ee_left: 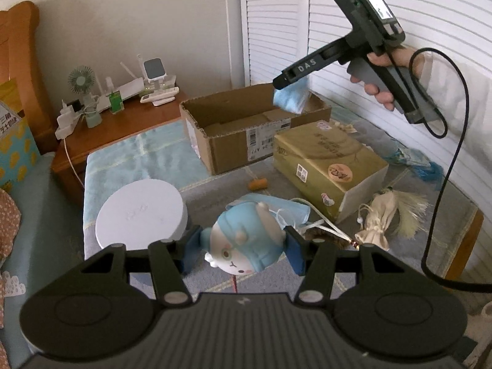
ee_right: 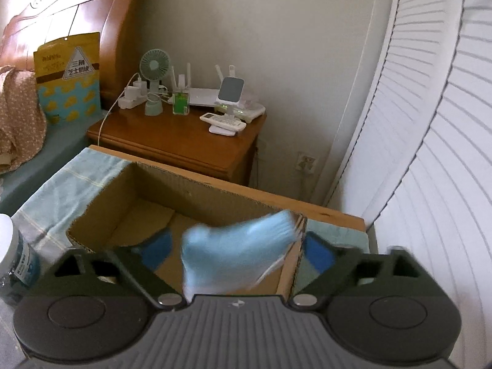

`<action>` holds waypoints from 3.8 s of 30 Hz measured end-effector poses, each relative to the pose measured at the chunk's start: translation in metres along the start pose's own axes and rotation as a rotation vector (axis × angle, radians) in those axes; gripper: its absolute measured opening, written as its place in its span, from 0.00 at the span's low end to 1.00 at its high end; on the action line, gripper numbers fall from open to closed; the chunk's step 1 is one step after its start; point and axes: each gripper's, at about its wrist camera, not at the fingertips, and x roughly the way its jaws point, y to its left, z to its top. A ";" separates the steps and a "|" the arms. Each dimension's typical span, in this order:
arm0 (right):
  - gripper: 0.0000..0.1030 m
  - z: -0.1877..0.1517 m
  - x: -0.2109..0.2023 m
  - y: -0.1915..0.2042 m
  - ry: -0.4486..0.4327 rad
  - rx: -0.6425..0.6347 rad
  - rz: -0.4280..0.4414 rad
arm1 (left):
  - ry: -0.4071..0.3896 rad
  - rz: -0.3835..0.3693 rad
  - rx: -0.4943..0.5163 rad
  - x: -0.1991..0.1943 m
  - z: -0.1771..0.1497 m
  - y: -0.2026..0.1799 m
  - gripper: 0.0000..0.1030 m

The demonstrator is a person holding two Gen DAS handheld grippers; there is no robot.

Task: Organize soft objects
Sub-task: 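Carry the doll with the left tool toward the cardboard box while the right tool drops the mask inside, then open the left tool to drop the doll into the cardboard box while the right tool withdraws, then bring the left tool back over the bed while the right tool moves to the cream drawstring pouch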

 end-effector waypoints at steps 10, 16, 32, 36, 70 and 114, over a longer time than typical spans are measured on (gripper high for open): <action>1.00 -0.040 -0.049 -0.003 -0.040 0.100 -0.007 | 0.003 -0.005 0.023 -0.001 0.007 -0.009 0.54; 1.00 -0.076 -0.097 0.007 -0.050 0.139 0.005 | -0.004 -0.008 0.054 -0.004 0.022 -0.012 0.54; 1.00 -0.137 -0.170 0.027 -0.088 0.161 0.017 | -0.034 0.020 0.142 0.062 0.129 -0.018 0.55; 1.00 -0.144 -0.168 0.021 -0.072 0.174 0.011 | -0.006 0.052 0.125 0.098 0.148 -0.011 0.55; 1.00 -0.181 -0.170 0.026 -0.013 0.174 0.013 | -0.104 0.080 0.091 0.008 0.075 -0.038 0.97; 1.00 -0.161 -0.120 0.105 0.088 -0.062 0.198 | -0.029 0.169 0.004 -0.003 -0.049 -0.036 0.98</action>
